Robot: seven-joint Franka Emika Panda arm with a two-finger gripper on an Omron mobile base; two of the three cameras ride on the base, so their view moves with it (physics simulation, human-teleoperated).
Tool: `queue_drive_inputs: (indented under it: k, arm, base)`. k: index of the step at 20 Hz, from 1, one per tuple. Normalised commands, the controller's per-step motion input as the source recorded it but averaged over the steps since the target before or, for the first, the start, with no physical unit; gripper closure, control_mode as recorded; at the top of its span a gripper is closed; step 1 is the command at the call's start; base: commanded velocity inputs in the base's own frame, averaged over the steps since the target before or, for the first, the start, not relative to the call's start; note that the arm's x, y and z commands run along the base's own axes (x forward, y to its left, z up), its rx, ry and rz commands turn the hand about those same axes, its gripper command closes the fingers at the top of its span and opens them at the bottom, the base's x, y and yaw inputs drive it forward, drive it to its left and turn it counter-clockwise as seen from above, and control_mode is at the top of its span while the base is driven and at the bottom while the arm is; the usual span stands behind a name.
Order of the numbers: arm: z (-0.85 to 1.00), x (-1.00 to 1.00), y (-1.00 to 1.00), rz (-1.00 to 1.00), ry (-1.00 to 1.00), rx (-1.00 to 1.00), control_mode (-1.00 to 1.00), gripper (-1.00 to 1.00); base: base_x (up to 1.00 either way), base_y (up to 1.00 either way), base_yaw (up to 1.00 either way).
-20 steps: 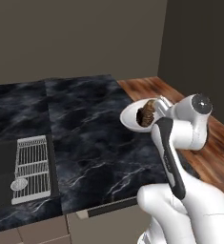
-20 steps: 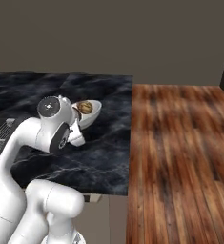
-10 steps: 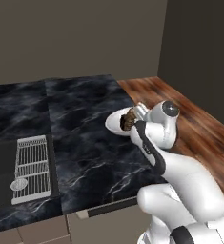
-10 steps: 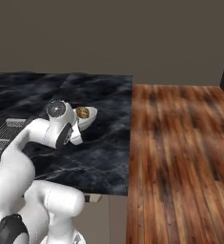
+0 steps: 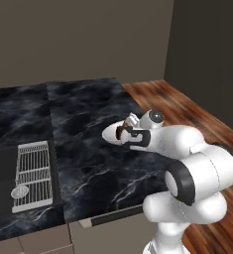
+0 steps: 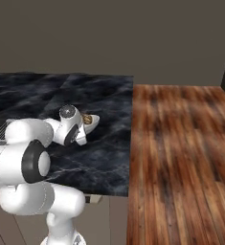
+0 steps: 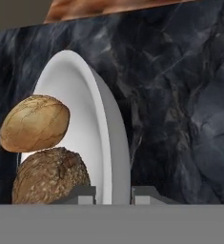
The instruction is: Pick up the heated bread from the toaster oven and place it in the bowl. Then move the bread bowl to the dining counter.
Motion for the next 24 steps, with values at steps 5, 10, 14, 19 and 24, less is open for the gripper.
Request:
queue_drive_inputs:
  k: [5,10,14,19,24]
  arm:
    - [-0.04,0.29,0.00,0.00,0.01,0.00,-1.00,-1.00]
    - [0.17,-0.14,0.00,0.00,0.02,0.00,-1.00,-1.00]
    - [0.79,-0.94,0.00,0.00,0.10,0.00,-1.00,-1.00]
    - [1.00,-1.00,0.28,0.00,0.00,-0.04,-1.00,-1.00]
    - [1.00,-1.00,0.68,0.09,-0.09,-0.19,-1.00,-1.00]
  base:
    - [0.00,0.00,0.00]
    - [0.00,0.00,0.00]
    - [0.00,0.00,0.00]
    - [0.00,0.00,0.00]
    - [0.00,0.00,0.00]
